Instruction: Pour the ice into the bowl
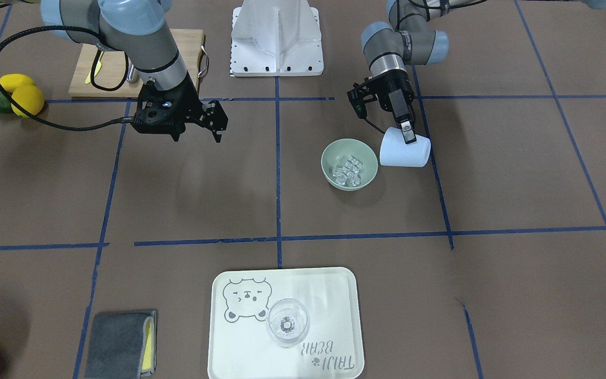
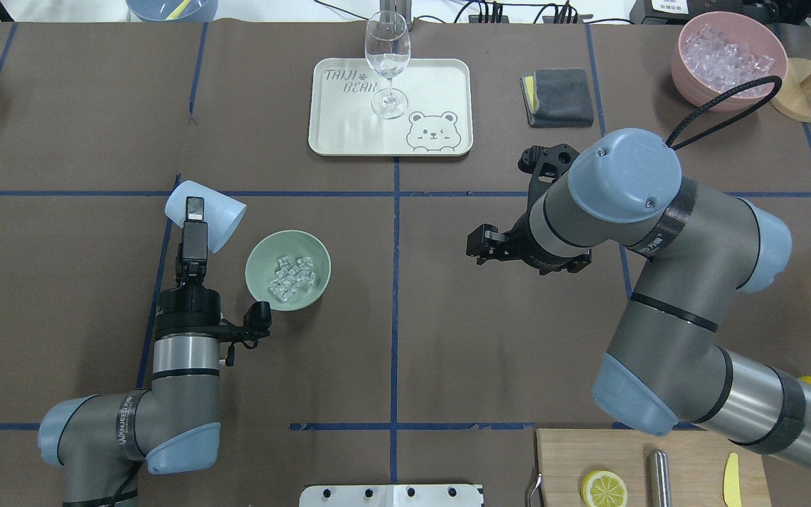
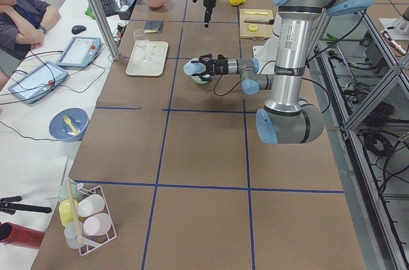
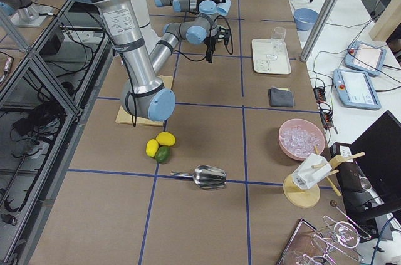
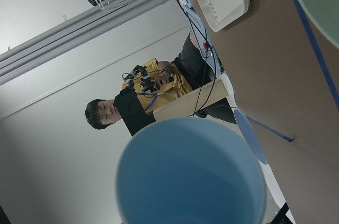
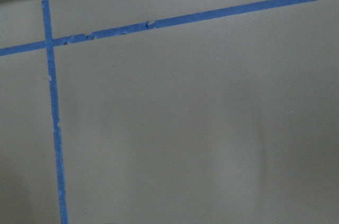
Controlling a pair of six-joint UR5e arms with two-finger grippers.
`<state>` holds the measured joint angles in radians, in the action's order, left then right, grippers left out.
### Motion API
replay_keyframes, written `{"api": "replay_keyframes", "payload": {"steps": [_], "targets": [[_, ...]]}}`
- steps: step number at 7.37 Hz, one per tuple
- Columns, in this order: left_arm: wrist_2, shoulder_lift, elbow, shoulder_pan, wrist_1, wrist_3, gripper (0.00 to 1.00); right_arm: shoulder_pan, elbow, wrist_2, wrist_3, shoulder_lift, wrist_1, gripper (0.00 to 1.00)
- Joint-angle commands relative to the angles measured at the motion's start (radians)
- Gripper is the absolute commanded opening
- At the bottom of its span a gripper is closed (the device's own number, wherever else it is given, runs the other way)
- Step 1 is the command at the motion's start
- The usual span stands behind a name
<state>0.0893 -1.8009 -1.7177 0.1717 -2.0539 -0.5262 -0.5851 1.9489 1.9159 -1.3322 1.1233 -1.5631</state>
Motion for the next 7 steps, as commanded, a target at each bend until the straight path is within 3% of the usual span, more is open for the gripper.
{"api": "replay_keyframes", "payload": {"steps": [1, 3, 7], "targets": [[0.003, 0.000, -0.022, 0.000, -0.020, 0.002, 0.00, 0.001, 0.004, 0.000, -0.007, 0.000, 0.000, 1.00], [0.010, 0.000, -0.069, 0.000, -0.052, -0.005, 0.00, -0.001, 0.004, 0.000, -0.007, 0.001, 0.000, 1.00], [0.368, 0.011, -0.199, 0.005, -0.054, -0.028, 0.00, -0.001, 0.004, -0.002, -0.007, 0.001, 0.000, 1.00]]}}
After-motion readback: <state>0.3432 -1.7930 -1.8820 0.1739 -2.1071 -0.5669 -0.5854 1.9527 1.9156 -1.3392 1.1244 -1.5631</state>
